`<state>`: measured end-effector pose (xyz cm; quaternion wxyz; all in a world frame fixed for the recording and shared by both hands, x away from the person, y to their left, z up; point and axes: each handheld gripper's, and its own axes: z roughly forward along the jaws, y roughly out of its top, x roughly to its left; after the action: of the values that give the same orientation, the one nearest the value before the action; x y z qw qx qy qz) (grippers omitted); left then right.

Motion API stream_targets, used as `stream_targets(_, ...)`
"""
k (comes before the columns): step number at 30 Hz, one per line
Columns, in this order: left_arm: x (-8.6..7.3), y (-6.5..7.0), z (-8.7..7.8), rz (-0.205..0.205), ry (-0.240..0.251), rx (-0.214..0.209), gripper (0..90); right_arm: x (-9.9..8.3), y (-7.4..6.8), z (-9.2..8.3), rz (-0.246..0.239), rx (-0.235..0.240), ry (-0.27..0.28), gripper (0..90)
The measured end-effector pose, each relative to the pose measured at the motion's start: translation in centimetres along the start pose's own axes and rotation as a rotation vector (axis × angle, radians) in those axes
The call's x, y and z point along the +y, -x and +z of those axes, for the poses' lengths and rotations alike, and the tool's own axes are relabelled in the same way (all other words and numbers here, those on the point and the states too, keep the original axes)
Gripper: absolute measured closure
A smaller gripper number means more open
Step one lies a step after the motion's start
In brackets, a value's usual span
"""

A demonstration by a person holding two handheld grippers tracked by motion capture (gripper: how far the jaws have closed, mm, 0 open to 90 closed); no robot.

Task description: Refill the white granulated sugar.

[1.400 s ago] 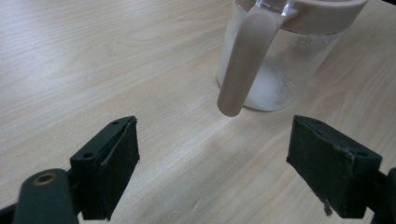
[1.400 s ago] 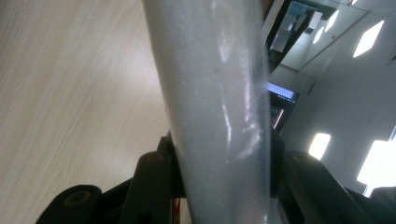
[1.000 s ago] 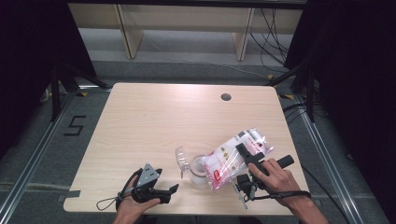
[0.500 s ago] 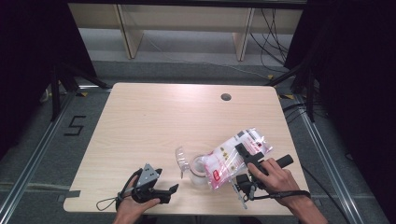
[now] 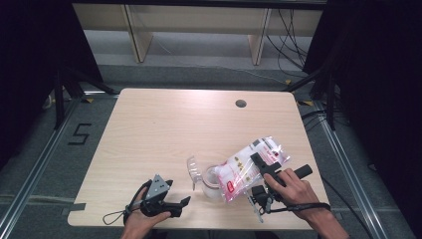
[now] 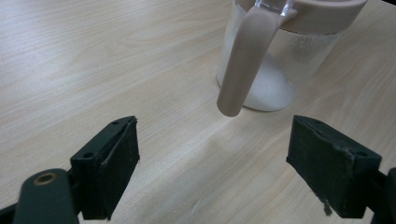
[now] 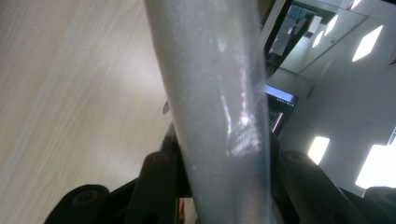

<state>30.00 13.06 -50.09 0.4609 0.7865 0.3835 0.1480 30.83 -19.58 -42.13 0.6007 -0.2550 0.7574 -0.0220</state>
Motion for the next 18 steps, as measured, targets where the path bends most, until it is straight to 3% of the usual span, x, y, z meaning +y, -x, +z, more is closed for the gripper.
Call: stream_targets(18,0.01,0.06,0.01,-0.005,0.003,-0.001,16.0,-0.02,-0.09,-0.05,0.009,-0.002,-0.001,70.9)
